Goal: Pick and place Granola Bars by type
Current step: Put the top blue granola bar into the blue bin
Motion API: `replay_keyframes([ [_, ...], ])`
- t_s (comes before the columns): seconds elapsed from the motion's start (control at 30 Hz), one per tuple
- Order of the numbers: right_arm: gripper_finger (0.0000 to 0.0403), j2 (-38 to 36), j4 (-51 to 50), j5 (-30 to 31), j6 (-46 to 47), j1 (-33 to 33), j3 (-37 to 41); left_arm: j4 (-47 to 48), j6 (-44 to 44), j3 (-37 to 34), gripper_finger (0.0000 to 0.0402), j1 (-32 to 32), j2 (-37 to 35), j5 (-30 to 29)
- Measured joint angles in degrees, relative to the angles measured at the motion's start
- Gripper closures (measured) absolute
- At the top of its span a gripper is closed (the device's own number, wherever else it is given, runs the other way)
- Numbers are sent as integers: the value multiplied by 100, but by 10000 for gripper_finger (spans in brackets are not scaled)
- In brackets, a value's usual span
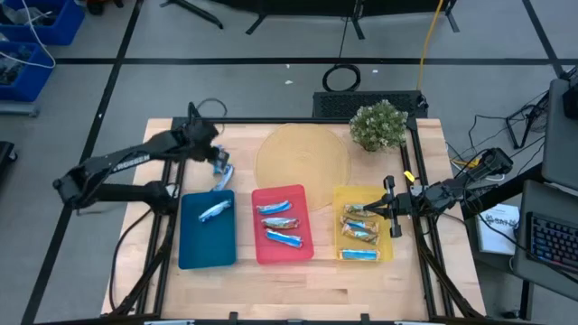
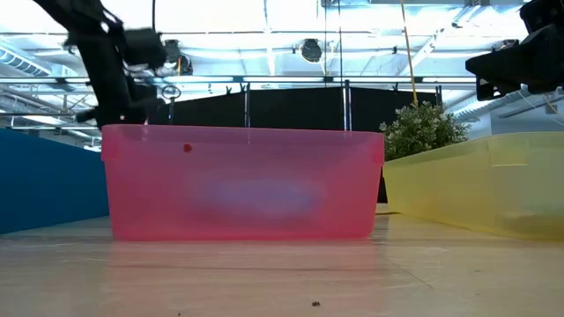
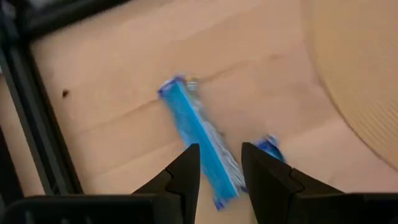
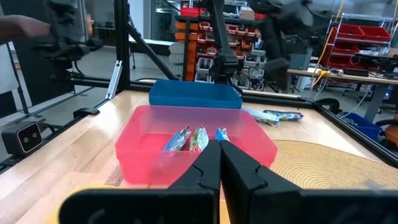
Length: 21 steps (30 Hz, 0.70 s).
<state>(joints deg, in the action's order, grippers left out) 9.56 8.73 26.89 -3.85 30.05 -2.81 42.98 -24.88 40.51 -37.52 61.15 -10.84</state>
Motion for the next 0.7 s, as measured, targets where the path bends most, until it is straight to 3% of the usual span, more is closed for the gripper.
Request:
replay_keyframes([
  [0.1,403,0,0,0,-1,0,0,-245,101,0,276,-684,455,455],
  [0.23,403,0,0,0,-1,1,0,-774,383,0,276,-1023,1147,789],
  [0.47,403,0,0,0,-1,1,0,-1148,424,0,276,-1092,2027,688],
  [0.7,403,0,0,0,-1,-1,0,-1163,230,0,277,-1179,2290,373],
])
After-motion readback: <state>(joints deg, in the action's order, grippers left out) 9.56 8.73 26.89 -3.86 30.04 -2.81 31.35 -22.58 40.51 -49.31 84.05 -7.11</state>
